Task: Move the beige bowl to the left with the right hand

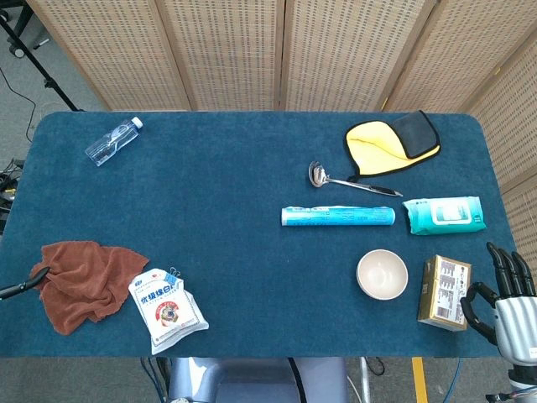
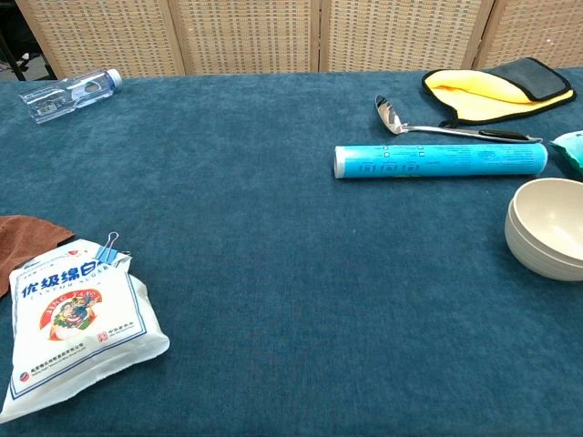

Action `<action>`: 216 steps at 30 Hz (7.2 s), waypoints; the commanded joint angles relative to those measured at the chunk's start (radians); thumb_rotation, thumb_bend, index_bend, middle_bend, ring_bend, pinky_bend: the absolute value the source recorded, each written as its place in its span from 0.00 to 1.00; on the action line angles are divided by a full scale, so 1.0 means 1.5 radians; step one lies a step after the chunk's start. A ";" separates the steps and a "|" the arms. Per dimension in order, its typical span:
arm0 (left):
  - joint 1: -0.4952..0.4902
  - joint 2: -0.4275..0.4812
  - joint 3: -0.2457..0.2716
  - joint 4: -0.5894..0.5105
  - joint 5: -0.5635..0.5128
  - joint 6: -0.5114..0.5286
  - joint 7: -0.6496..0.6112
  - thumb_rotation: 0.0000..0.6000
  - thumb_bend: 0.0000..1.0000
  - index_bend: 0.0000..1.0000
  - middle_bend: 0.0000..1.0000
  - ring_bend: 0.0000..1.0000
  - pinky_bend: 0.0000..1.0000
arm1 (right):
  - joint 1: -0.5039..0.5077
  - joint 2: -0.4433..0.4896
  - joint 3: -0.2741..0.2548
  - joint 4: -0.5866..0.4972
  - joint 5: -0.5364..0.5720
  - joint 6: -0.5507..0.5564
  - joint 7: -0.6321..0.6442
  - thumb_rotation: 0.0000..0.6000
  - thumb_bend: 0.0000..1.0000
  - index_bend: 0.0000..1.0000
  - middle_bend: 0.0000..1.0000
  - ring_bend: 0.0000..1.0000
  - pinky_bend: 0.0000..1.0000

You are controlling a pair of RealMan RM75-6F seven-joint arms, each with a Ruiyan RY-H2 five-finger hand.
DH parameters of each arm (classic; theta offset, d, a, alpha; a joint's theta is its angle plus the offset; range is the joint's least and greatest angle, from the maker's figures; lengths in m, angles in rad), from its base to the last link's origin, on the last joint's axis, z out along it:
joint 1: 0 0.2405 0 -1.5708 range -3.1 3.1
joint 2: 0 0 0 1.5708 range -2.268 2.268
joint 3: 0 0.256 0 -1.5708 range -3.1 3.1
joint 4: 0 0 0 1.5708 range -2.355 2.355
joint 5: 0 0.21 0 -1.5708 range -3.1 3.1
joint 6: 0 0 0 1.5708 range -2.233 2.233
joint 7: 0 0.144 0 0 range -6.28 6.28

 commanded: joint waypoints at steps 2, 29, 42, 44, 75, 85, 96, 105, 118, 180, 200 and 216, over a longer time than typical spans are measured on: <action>0.000 0.001 -0.001 -0.001 0.001 0.002 -0.001 0.33 0.00 0.00 0.00 0.00 0.00 | -0.001 0.000 -0.001 -0.001 -0.001 0.001 0.000 1.00 0.41 0.62 0.00 0.00 0.00; 0.001 0.000 0.001 -0.002 0.002 0.000 0.000 0.33 0.00 0.00 0.00 0.00 0.00 | -0.002 0.000 0.000 -0.002 0.007 -0.004 -0.003 1.00 0.39 0.53 0.00 0.00 0.00; 0.001 0.002 -0.001 -0.003 0.001 0.000 -0.007 0.33 0.00 0.00 0.00 0.00 0.00 | 0.001 -0.005 -0.011 -0.010 -0.005 -0.017 -0.014 1.00 0.41 0.51 0.00 0.00 0.00; 0.001 0.003 -0.001 -0.003 0.001 0.001 -0.010 0.33 0.00 0.00 0.00 0.00 0.00 | 0.002 -0.007 -0.013 -0.012 -0.006 -0.022 -0.018 1.00 0.41 0.51 0.00 0.00 0.00; 0.009 0.033 -0.005 -0.022 -0.004 0.003 -0.050 0.33 0.00 0.00 0.00 0.00 0.00 | 0.091 -0.039 -0.024 -0.154 0.051 -0.233 -0.205 1.00 0.41 0.51 0.00 0.00 0.00; 0.010 0.040 -0.006 -0.025 -0.007 0.003 -0.062 0.33 0.00 0.00 0.00 0.00 0.00 | 0.096 -0.068 -0.036 -0.161 0.059 -0.252 -0.233 1.00 0.41 0.51 0.00 0.00 0.00; 0.009 0.039 -0.003 -0.028 -0.002 0.000 -0.059 0.33 0.00 0.00 0.00 0.00 0.00 | 0.109 -0.085 -0.032 -0.157 0.076 -0.271 -0.237 1.00 0.41 0.51 0.00 0.00 0.00; 0.009 0.039 -0.001 -0.031 -0.002 0.000 -0.053 0.33 0.00 0.00 0.00 0.00 0.00 | 0.120 -0.098 -0.026 -0.137 0.098 -0.289 -0.229 1.00 0.41 0.49 0.00 0.00 0.00; 0.008 0.036 -0.001 -0.030 -0.002 -0.001 -0.048 0.33 0.00 0.00 0.00 0.00 0.00 | 0.133 -0.106 -0.016 -0.111 0.125 -0.303 -0.218 1.00 0.41 0.47 0.00 0.00 0.00; 0.007 0.033 0.004 -0.034 0.005 -0.002 -0.045 0.33 0.00 0.00 0.00 0.00 0.00 | 0.118 -0.092 -0.030 -0.093 0.163 -0.282 -0.196 1.00 0.41 0.47 0.00 0.00 0.00; 0.005 0.032 0.003 -0.032 0.007 -0.004 -0.046 0.33 0.00 0.00 0.00 0.00 0.00 | 0.119 -0.113 -0.036 -0.098 0.159 -0.289 -0.197 1.00 0.41 0.47 0.00 0.00 0.00; 0.004 0.033 0.002 -0.029 0.007 -0.005 -0.052 0.33 0.00 0.00 0.00 0.00 0.00 | 0.127 -0.122 -0.036 -0.109 0.161 -0.298 -0.212 1.00 0.41 0.46 0.00 0.00 0.00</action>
